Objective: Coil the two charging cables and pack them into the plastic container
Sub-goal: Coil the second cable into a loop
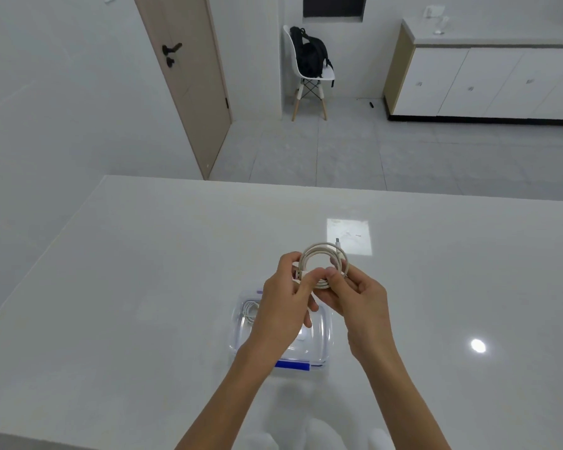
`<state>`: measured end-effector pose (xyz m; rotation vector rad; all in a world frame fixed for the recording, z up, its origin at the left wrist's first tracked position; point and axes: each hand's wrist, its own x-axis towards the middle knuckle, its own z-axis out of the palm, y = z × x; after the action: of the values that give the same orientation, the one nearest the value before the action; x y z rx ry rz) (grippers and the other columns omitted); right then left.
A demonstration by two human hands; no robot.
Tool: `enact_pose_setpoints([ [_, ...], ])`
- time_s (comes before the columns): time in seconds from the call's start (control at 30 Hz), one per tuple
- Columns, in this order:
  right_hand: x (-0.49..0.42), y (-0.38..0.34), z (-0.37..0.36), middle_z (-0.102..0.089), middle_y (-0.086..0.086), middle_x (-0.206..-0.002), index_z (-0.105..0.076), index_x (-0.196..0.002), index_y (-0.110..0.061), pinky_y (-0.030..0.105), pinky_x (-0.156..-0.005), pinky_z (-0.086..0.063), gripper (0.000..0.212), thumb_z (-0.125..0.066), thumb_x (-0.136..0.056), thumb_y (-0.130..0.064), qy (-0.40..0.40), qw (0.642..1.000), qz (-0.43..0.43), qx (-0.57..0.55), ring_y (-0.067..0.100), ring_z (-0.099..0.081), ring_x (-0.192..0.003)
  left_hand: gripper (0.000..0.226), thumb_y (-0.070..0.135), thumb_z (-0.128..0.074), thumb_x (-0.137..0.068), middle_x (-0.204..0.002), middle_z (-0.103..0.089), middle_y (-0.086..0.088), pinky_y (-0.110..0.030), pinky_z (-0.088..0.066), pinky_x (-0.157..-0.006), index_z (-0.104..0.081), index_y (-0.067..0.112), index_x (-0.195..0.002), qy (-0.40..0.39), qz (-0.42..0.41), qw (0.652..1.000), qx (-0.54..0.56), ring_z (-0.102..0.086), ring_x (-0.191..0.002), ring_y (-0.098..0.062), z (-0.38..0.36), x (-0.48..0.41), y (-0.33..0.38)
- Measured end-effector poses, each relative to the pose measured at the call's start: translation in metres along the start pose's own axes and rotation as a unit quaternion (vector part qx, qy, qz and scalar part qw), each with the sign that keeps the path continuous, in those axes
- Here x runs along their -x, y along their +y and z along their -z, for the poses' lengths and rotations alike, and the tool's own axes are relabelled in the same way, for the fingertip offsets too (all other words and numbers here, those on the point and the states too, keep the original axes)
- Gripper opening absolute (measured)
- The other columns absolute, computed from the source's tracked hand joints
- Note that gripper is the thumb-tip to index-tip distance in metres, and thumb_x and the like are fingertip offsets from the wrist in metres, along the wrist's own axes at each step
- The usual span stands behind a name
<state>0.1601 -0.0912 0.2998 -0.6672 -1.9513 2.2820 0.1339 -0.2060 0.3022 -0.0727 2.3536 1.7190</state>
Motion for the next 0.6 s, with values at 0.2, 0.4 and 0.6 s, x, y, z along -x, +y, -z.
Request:
enact_pose_setpoints([
  [0.2, -0.002, -0.004, 0.005, -0.079, 0.002, -0.088, -0.073, -0.107, -0.020, 0.022, -0.076, -0.060, 0.018, -0.064, -0.093, -0.014, -0.066, 0.998, 0.009, 0.000, 0.017, -0.076, -0.086, 0.032, 0.023, -0.043, -0.103, -0.070, -0.062, -0.005, -0.020, -0.052, -0.049, -0.050, 0.025, -0.134, -0.027, 0.035, 0.997, 0.058, -0.054, -0.049, -0.007, 0.004, -0.005, -0.001],
  [0.4, -0.005, 0.002, 0.001, -0.078, 0.006, -0.090, -0.063, -0.120, -0.018, 0.023, -0.066, -0.060, 0.033, -0.071, -0.088, -0.018, -0.030, 0.998, -0.019, -0.048, 0.020, -0.076, -0.078, 0.030, 0.032, -0.041, -0.103, -0.102, -0.066, 0.002, -0.011, -0.051, -0.070, -0.058, 0.021, -0.124, 0.043, -0.024, 0.997, -0.067, -0.062, -0.080, -0.011, 0.002, -0.010, 0.002],
  [0.6, 0.001, 0.016, -0.010, -0.074, 0.003, -0.105, -0.061, -0.125, -0.017, 0.027, -0.073, -0.061, 0.038, -0.071, -0.088, -0.017, 0.037, 0.996, 0.023, -0.083, 0.017, -0.075, -0.087, 0.024, 0.029, -0.041, -0.103, -0.091, -0.063, 0.007, -0.019, -0.050, -0.073, -0.061, 0.017, -0.109, 0.093, -0.048, 0.985, -0.140, -0.061, -0.081, -0.013, -0.002, -0.009, 0.006],
])
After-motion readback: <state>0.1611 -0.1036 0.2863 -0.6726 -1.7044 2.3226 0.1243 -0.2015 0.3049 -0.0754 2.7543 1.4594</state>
